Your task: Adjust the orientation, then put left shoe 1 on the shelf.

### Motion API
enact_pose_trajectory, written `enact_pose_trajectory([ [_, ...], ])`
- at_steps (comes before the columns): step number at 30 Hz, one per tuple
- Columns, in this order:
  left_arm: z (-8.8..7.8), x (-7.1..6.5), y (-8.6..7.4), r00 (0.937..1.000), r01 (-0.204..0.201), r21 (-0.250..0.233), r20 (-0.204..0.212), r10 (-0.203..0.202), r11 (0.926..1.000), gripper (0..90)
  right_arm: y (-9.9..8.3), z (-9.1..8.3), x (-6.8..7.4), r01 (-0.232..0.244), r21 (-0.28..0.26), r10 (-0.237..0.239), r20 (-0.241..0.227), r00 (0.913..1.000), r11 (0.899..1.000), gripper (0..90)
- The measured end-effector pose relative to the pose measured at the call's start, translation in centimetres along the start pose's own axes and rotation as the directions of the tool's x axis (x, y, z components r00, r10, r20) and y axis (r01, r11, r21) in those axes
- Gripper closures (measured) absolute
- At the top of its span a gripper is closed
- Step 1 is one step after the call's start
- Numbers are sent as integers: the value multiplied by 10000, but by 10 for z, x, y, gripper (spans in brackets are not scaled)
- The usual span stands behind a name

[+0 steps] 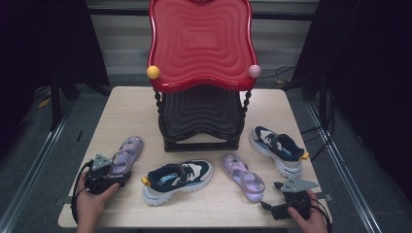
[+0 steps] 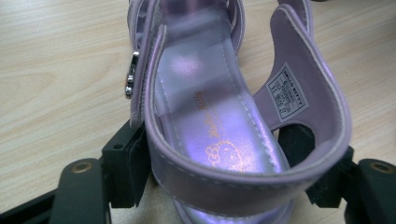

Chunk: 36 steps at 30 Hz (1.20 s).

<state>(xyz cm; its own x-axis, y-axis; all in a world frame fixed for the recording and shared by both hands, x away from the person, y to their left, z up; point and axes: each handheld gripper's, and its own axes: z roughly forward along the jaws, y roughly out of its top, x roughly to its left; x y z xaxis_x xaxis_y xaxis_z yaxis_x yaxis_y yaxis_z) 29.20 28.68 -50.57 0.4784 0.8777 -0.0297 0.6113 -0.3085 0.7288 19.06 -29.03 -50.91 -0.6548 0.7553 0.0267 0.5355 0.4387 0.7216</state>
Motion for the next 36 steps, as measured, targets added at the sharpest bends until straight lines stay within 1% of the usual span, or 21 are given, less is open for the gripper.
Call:
enact_pose_trajectory([
  [1, 0, 0, 0, 10000, 9, 13, -31, -9, 10000, 273, 0, 0, 0, 0, 0, 0, 0, 10000, 10000, 124],
  [2, 2, 0, 1, 9999, -25, 62, -142, 26, 10000, 250, 0, 0, 0, -15, 6, 15, -4, 10000, 10000, 124],
  [3, 3, 0, 1, 9999, -1, 64, -140, 2, 10000, 202, 0, 0, 0, -5, 1, 5, -3, 10000, 10000, 124],
  [4, 4, -1, 1, 9999, -8, 26, -141, 8, 10000, 202, 0, 0, 0, -5, 1, 5, -3, 10000, 10000, 124],
  [6, 6, -1, 2, 9999, -50, 49, -149, 51, 10000, 169, 0, 0, 0, -19, 8, 19, -7, 10000, 10000, 124],
  [7, 7, -3, 3, 9998, 45, 45, -191, -44, 10000, 157, 0, 0, 0, 3, 1, -3, -2, 10000, 10000, 124],
  [8, 7, -3, 3, 9998, 45, 45, -191, -44, 10000, 151, 0, 0, 0, 3, 1, -3, -2, 10000, 10000, 124],
  [12, 7, -7, 3, 9989, 240, -5, -412, -240, 9997, 156, 0, 0, 0, -1, 21, 1, 34, 10000, 10000, 124],
  [14, 7, -8, 2, 9989, 204, 25, -431, -202, 9998, 158, 0, 0, 0, -1, 4, 1, 10, 10000, 10000, 124],
  [17, 6, -8, 2, 9985, 303, -56, -458, -306, 9995, 178, 0, 0, 0, 2, 9, -2, 15, 10000, 10000, 124],
  [18, 5, -7, 2, 9986, 278, -10, -446, -278, 9996, 181, 0, 0, 0, 3, 6, -3, 12, 10000, 10000, 124],
  [20, 3, -5, 0, 9975, 400, 9, -578, -399, 9992, 183, 0, 0, 0, 1, 10, -1, 13, 10000, 10000, 124],
  [21, 0, -2, -2, 9968, 462, 47, -650, -457, 9989, 184, 0, 0, 0, -7, 13, 7, 17, 10000, 10000, 124],
  [23, -1, 0, -4, 9968, 448, -3, -662, -447, 9990, 186, 0, 0, 0, 0, 27, 0, 35, 10000, 10000, 124],
  [24, -3, 2, -5, 9974, 407, -43, -596, -409, 9992, 192, 0, 0, 0, 6, 25, -6, 35, 10000, 10000, 124],
  [27, -4, 2, -5, 9975, 413, 33, -574, -410, 9991, 178, 0, 0, 0, 3, 27, -3, 36, 10000, 10000, 124],
  [28, -3, 2, -5, 9970, 553, -41, -534, -555, 9985, 178, 0, 0, 0, 0, 28, -1, 37, 10000, 10000, 124],
  [30, -1, 1, -3, 9974, 541, -9, -486, -541, 9985, 166, 0, 0, 0, 2, 27, -2, 41, 10000, 10000, 124],
  [33, 0, -1, -1, 9965, 727, -91, -408, -731, 9973, 149, 0, 0, 0, 0, 27, 0, 34, 10000, 10000, 124],
  [34, 2, -2, 1, 9962, 707, -41, -501, -709, 9975, 146, 0, 0, 0, 8, 24, -8, 38, 10000, 10000, 124],
  [36, 2, -2, 2, 9961, 741, -85, -465, -744, 9972, 146, 0, 0, 0, 0, 25, 0, 42, 10000, 10000, 124],
])
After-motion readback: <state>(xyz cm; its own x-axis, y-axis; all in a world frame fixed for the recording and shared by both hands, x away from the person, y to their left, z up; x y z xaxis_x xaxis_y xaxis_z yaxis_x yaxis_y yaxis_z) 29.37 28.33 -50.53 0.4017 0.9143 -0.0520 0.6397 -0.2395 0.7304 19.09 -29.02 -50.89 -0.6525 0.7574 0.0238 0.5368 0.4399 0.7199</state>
